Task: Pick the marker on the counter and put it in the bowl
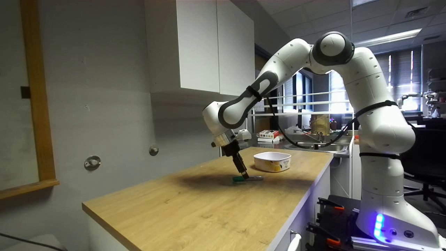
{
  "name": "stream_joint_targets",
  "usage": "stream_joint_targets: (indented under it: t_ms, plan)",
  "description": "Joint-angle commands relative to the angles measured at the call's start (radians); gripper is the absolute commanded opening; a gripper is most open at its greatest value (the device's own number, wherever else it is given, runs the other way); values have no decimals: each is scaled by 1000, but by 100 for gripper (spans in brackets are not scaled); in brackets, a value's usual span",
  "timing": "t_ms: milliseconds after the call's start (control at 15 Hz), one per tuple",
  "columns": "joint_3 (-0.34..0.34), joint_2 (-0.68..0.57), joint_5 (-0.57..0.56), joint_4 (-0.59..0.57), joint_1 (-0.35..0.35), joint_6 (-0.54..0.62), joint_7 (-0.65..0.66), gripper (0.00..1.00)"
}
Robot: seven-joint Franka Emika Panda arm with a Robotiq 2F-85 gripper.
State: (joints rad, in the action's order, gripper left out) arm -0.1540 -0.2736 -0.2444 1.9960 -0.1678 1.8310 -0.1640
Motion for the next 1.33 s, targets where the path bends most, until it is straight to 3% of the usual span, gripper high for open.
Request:
stream_joint_targets:
  t_ms: [0, 200, 333, 933, 1067, 1200, 1267]
  plan:
    - [9, -58, -2, -54, 14, -23, -46, 100]
    - [19, -85, 1, -45, 29, -17, -60, 100]
    - [25, -100, 1, -37, 38, 2, -61, 75]
    - [28, -79, 7, -26, 46, -10, -52, 8]
    - [27, -69, 5, -18, 44, -10, -46, 11]
    - [27, -46, 6, -4, 44, -4, -40, 3]
    - [27, -30, 6, 5, 44, 0, -36, 5]
